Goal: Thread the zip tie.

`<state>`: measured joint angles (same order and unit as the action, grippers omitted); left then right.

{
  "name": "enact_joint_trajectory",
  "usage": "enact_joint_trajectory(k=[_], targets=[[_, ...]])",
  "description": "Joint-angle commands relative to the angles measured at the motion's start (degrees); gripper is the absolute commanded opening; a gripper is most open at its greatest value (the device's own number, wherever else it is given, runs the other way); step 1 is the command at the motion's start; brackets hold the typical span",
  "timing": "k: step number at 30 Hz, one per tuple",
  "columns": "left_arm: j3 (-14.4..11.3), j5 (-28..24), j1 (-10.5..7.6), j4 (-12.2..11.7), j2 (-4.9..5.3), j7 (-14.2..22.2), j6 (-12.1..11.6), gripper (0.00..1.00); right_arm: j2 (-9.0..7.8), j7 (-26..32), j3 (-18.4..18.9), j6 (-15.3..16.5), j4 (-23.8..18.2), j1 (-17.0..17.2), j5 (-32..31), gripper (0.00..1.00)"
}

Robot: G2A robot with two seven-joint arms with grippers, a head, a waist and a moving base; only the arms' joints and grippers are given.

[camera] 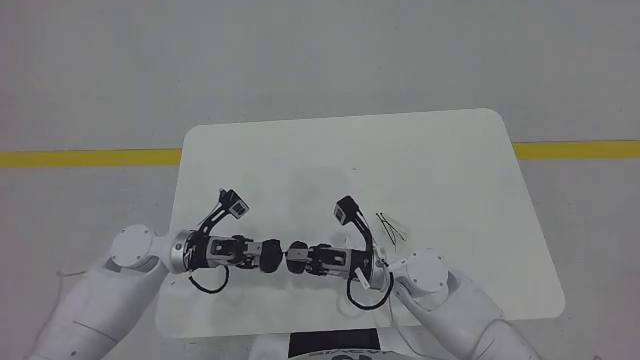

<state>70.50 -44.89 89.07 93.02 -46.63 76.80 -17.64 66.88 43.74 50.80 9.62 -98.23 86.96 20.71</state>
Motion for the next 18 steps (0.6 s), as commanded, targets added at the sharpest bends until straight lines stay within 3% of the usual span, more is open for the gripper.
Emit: enact_joint_trajectory(k=[1, 8, 18], targets=[[0.3, 0.0, 0.29, 0.1, 0.06, 0.1, 0.0, 0.32, -0.04, 0.1, 0.0, 0.0, 0.0, 0.1, 0.1, 0.0], [0.5, 0.4, 1.12, 1.1, 0.16, 0.2, -0.1, 0.27, -0.01, -0.2, -0.6, -0.2, 0.1, 0.0, 0.3, 0.0], [0.8, 0.9, 1.73, 1.3, 0.27, 0.5, -0.1, 0.12, -0.08, -0.6, -0.8, 0.6, -0.2, 0.3, 0.6, 0.0]])
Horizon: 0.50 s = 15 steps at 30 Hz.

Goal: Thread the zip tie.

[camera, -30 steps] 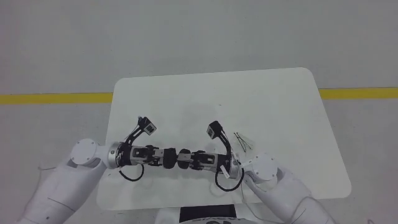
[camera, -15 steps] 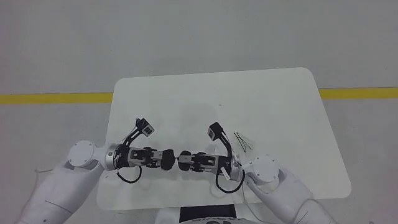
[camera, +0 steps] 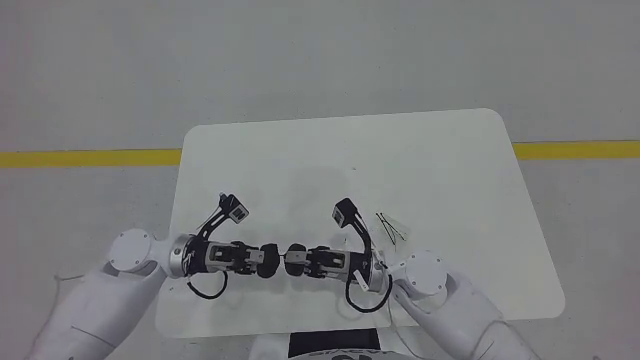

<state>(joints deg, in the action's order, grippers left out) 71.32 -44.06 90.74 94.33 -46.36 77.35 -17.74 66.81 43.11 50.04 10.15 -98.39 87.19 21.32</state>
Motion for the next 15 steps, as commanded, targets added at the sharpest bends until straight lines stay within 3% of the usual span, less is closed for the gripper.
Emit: enact_joint_trajectory(k=[1, 15], targets=[[0.0, 0.2, 0.12, 0.1, 0.0, -0.1, 0.0, 0.12, -0.04, 0.2, 0.0, 0.1, -0.1, 0.1, 0.1, 0.0], [-0.5, 1.1, -0.3, -0.2, -0.05, -0.7, 0.5, 0.12, -0.32, 1.5, 0.0, 0.4, -0.5, 0.0, 0.3, 0.0]])
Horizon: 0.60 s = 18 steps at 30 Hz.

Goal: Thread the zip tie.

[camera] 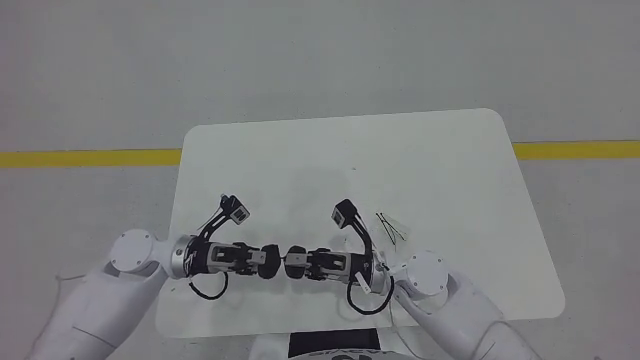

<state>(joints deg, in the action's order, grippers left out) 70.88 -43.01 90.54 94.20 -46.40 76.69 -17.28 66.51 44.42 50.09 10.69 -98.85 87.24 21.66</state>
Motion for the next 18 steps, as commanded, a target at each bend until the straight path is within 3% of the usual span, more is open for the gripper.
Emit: enact_joint_trajectory(k=[1, 10, 18], targets=[[-0.1, 0.1, -0.18, -0.1, -0.02, -0.1, 0.1, 0.12, -0.03, 0.4, -0.1, -0.4, 0.0, -0.2, 0.0, 0.0], [-0.8, 0.5, -0.87, -0.5, -0.14, 0.0, 0.3, 0.11, -0.02, 1.1, -0.6, -0.7, 0.4, -0.8, 0.4, 0.0], [-1.6, 0.4, -1.37, -1.0, -0.27, 0.1, 0.4, 0.0, -0.11, 1.1, -0.6, -0.8, 0.6, -0.9, 0.7, 0.0]])
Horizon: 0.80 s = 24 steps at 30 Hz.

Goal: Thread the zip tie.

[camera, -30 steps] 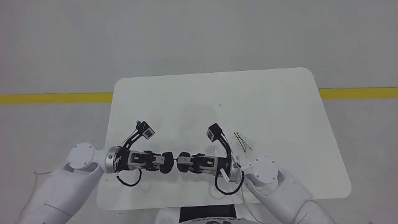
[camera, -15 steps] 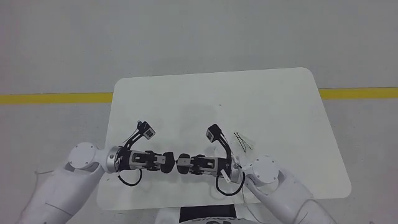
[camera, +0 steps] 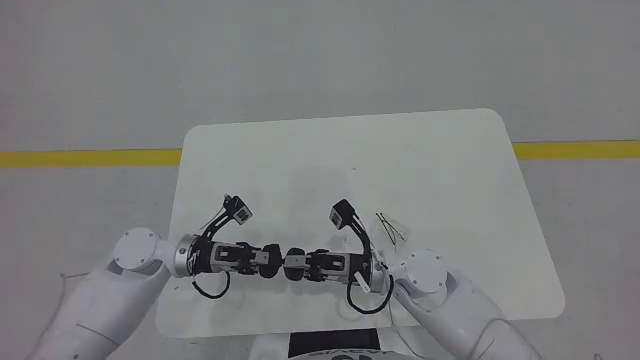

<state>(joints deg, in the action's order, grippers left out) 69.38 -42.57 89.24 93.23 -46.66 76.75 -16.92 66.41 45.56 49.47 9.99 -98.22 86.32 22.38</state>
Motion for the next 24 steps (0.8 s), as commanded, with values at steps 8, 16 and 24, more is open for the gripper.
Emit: enact_joint_trajectory(k=[8, 16, 24], targets=[[-0.3, -0.2, -0.68, -0.9, -0.06, 0.5, 0.0, 0.0, -0.12, -0.6, 0.3, -0.6, 0.2, -0.1, 0.5, 1.0], [0.2, -0.4, -0.76, -1.2, 0.08, 1.0, -0.1, 0.0, -1.13, -1.2, 3.9, -0.6, -1.4, 1.9, -0.2, 1.0], [0.0, 0.9, -1.04, -0.7, 0.16, 2.3, -0.5, 0.0, -1.68, -0.7, 5.6, -1.1, -2.2, 3.2, 0.0, 1.0]])
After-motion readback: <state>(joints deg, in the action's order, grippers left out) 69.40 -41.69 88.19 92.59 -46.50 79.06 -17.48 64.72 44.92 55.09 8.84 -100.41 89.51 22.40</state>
